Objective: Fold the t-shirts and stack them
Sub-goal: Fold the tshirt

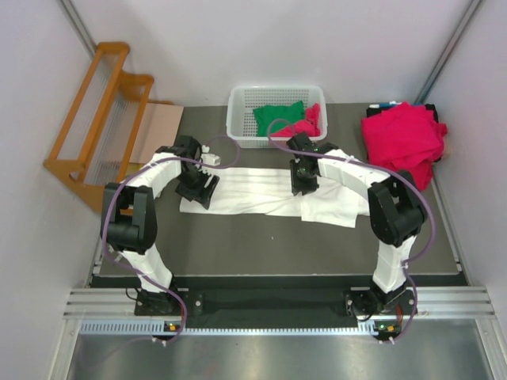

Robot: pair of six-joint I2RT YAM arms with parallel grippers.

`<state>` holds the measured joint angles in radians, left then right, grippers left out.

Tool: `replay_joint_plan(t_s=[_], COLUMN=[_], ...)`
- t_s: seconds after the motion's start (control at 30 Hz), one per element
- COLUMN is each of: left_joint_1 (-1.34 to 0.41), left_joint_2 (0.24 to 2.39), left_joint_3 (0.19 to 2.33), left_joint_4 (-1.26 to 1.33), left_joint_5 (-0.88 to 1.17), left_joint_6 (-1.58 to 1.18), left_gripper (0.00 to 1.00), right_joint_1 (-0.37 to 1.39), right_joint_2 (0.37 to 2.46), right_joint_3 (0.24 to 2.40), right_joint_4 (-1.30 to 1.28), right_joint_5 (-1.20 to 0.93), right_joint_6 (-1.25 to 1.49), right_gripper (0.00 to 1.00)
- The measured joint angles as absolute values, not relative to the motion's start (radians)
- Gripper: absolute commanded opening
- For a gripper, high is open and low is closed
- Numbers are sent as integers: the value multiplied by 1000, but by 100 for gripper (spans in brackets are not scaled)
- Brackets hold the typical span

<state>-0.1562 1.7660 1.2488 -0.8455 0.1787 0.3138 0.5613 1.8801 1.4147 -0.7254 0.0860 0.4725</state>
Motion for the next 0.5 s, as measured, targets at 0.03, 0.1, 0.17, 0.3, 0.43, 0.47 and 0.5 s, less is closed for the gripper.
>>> replay_joint_plan(t_s=[0.03, 0.1, 0.17, 0.3, 0.43, 0.47, 0.5], left_joint_1=[-156, -155, -155, -155, -154, -154, -153], left_joint_2=[1766, 1766, 1766, 1766, 1766, 1766, 1766], left_joint_3=[1249, 1249, 1249, 1249, 1249, 1249, 1249], left_joint_4=[-846, -846, -846, -846, -846, -846, -846], left_joint_5=[179, 179, 179, 179, 179, 178, 178], left_joint_6=[314, 314, 314, 314, 314, 314, 314], left_gripper=[73, 73, 73, 73, 73, 73, 73], right_joint_1=[561, 561, 561, 561, 561, 561, 561], right_joint_2=[1887, 1900, 1911, 1917, 1918, 1918, 1918], right_joint_3=[1415, 1415, 1415, 1415, 1415, 1415, 1414], right_joint_4=[-725, -725, -724, -723, -722, -722, -722], right_joint_5=[86, 85, 86, 85, 85, 85, 85], right_joint_6=[472, 472, 471, 471, 470, 470, 467], right_gripper=[31, 31, 31, 25, 10, 7, 3])
